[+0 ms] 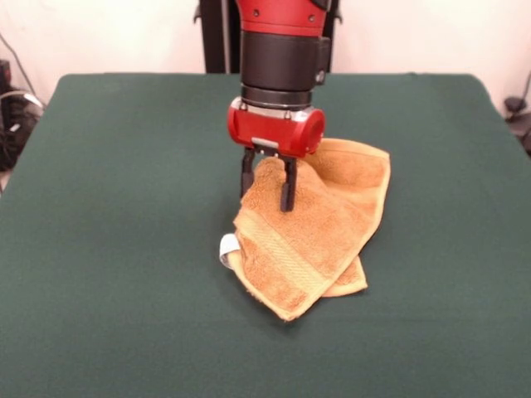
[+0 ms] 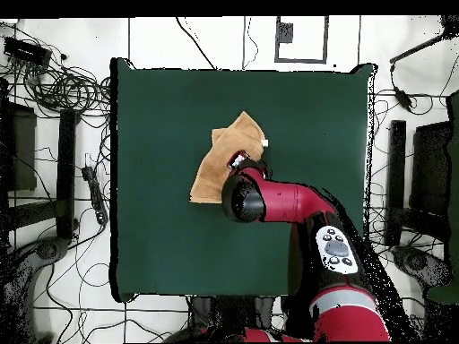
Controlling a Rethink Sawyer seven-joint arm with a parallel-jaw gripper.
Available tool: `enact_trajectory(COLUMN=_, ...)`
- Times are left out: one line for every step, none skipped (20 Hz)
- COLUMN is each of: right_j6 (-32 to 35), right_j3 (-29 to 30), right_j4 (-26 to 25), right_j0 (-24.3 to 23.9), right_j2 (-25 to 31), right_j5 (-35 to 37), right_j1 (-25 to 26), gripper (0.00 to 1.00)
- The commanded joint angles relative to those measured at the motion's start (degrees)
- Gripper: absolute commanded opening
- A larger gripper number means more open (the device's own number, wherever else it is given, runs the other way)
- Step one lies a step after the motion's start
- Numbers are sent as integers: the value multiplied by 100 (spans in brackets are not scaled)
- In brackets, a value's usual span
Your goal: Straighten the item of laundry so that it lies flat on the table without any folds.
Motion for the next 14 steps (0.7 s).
enact_trajectory(right_j6=-1, right_j3=-163, right_j4=-36, right_j0=171, right_j2=345, right_j5=778, right_j1=405, gripper=0)
enact_trajectory(right_j6=-782, right_j3=-336, right_j4=-181, right_j0=-27, right_j2=660, right_j5=1753, right_j1=435, gripper=0)
enact_trajectory(right_j6=-1563, right_j3=-509, right_j4=-327, right_j0=-224, right_j2=975, right_j5=2728, right_j1=466, gripper=100)
enact_trajectory(right_j6=-1561, right_j3=-509, right_j4=-323, right_j0=-224, right_j2=976, right_j5=2734, right_j1=466, gripper=100)
enact_trajectory(right_j6=-1560, right_j3=-509, right_j4=-320, right_j0=-224, right_j2=976, right_j5=2740, right_j1=466, gripper=100)
enact_trajectory(right_j6=-1549, right_j3=-494, right_j4=-334, right_j0=-226, right_j2=982, right_j5=2736, right_j1=457, gripper=100)
enact_trajectory(right_j6=-1538, right_j3=-478, right_j4=-347, right_j0=-228, right_j2=989, right_j5=2733, right_j1=447, gripper=100)
enact_trajectory(right_j6=-1518, right_j3=-500, right_j4=-374, right_j0=-241, right_j2=1010, right_j5=2760, right_j1=455, gripper=100)
enact_trajectory(right_j6=-1498, right_j3=-521, right_j4=-401, right_j0=-253, right_j2=1032, right_j5=2787, right_j1=464, gripper=100)
enact_trajectory(right_j6=-1479, right_j3=-527, right_j4=-426, right_j0=-268, right_j2=1056, right_j5=2800, right_j1=467, gripper=100)
enact_trajectory(right_j6=-1441, right_j3=-531, right_j4=-481, right_j0=-290, right_j2=1093, right_j5=2819, right_j1=465, gripper=100)
enact_trajectory(right_j6=-1417, right_j3=-503, right_j4=-517, right_j0=-301, right_j2=1115, right_j5=2816, right_j1=449, gripper=100)
enact_trajectory(right_j6=-1385, right_j3=-503, right_j4=-576, right_j0=-324, right_j2=1156, right_j5=2828, right_j1=446, gripper=100)
enact_trajectory(right_j6=-1386, right_j3=-511, right_j4=-611, right_j0=-327, right_j2=1168, right_j5=2837, right_j1=446, gripper=100)
